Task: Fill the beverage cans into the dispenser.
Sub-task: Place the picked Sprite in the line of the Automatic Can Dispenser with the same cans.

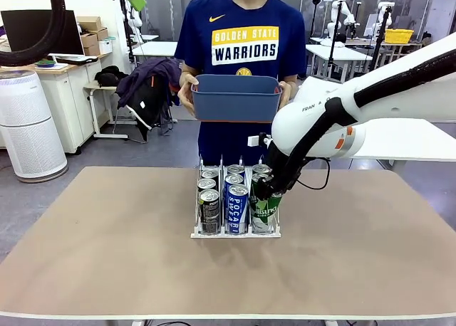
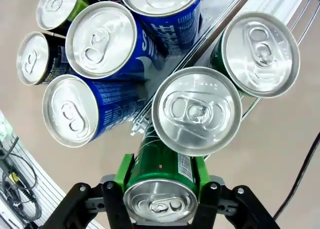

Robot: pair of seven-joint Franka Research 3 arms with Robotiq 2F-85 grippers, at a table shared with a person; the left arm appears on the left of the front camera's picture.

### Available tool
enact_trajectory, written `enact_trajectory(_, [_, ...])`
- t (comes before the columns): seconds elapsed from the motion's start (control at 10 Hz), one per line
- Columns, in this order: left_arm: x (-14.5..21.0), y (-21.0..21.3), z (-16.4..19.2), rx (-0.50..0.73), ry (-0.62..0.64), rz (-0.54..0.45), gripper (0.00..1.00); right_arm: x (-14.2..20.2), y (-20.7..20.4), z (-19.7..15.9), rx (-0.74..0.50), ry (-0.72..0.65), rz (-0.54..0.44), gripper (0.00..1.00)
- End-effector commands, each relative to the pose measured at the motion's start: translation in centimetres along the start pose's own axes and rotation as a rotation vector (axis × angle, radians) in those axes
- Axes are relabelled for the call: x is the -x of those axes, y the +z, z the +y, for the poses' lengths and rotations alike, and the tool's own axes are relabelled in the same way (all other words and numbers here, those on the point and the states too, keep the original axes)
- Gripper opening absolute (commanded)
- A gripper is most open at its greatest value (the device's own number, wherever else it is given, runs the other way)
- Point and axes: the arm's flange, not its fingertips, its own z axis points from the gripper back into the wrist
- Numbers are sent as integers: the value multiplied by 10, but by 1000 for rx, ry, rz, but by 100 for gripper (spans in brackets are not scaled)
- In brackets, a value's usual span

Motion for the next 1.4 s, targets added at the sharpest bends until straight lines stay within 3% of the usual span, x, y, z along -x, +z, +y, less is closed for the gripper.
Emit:
enact_trajectory(0.0, [2,-1,1,-2,3,-3,100,-7,15,6,10,23,-22,78])
enact_trajectory(0.1, [2,-1,1,-2,3,-3,100,-3,27,11,19,32,-44,97])
enact_trajectory(0.2, [2,-1,1,-2,3,-3,100,2,39,16,19,38,-75,81])
enact_trajectory(0.3, [2,-1,1,-2,3,-3,100,7,49,21,24,49,-102,100])
enact_trajectory(0.7, [2,-1,1,-2,3,-3,100,22,83,33,47,75,-202,100])
enact_trajectory(0.8, [2,-1,1,-2,3,-3,100,5,80,33,51,68,-148,100])
enact_trajectory(1.3, [2,-1,1,-2,3,-3,100,5,80,33,51,68,-148,100])
